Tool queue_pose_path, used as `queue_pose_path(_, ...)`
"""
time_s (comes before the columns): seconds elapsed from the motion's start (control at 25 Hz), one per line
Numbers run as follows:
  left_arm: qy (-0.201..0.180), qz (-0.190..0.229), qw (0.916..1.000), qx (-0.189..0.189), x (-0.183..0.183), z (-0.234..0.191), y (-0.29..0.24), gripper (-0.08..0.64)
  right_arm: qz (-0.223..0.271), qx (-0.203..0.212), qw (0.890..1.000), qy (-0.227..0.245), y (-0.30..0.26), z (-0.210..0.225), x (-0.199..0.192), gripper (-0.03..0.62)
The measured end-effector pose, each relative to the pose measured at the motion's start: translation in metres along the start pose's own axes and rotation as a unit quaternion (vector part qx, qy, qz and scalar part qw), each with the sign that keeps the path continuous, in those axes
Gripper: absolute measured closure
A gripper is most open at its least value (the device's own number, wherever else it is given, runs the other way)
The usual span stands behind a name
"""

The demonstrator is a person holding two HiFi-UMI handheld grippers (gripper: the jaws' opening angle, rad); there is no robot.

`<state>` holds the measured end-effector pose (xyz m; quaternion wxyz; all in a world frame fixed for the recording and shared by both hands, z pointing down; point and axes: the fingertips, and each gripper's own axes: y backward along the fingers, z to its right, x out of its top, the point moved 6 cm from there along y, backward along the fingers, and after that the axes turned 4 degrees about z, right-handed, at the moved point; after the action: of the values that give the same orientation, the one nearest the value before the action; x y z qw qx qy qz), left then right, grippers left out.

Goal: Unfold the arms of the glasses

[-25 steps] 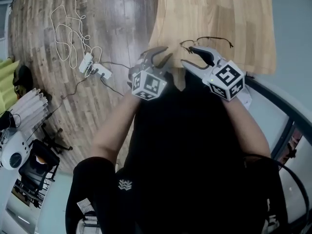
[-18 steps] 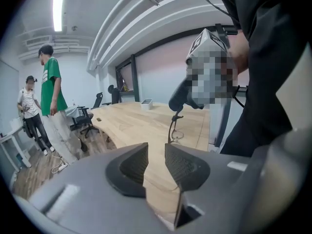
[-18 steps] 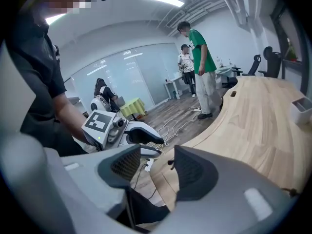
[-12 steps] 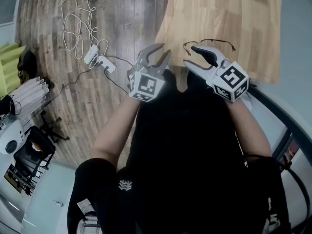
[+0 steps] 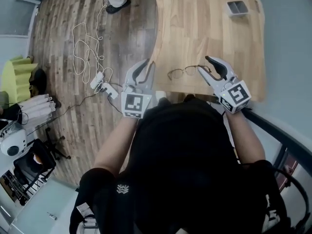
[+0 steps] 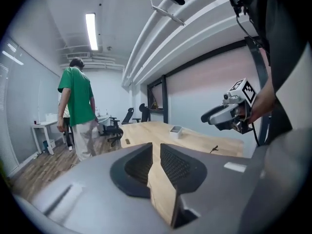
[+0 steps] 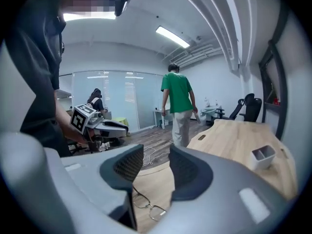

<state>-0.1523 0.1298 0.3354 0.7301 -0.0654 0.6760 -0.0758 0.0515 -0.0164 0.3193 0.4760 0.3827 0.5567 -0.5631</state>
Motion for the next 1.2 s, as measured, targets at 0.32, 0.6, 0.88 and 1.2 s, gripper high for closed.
queue_pose_path(0.32, 0.039, 0.005, 0.9979, 0.052, 0.017, 0.013, 0.003, 0.553, 0.049, -0.033, 0.998, 0.028, 0.032, 0.033, 0.012, 0.516)
queue_pose_path(0.6, 0.026, -0.017, 0.9974, 0.065, 0.006, 0.029, 0.009, 0.555, 0.003, -0.024, 0.998, 0.052, 0.036, 0.037, -0.026, 0.592)
queue_pose_path(0.88, 0.020, -0.016, 0.9972, 0.070, 0.011, 0.038, 0.007, 0.554, 0.012, -0.026, 0.999, 0.040, 0.044, 0.039, -0.032, 0.592)
queue_pose_path(1.2, 0.025, -0.013, 0.9973, 0.068, 0.015, 0.045, 0.007, 0.554, 0.009, -0.048, 0.999, 0.017, 0.057, 0.054, -0.033, 0.592)
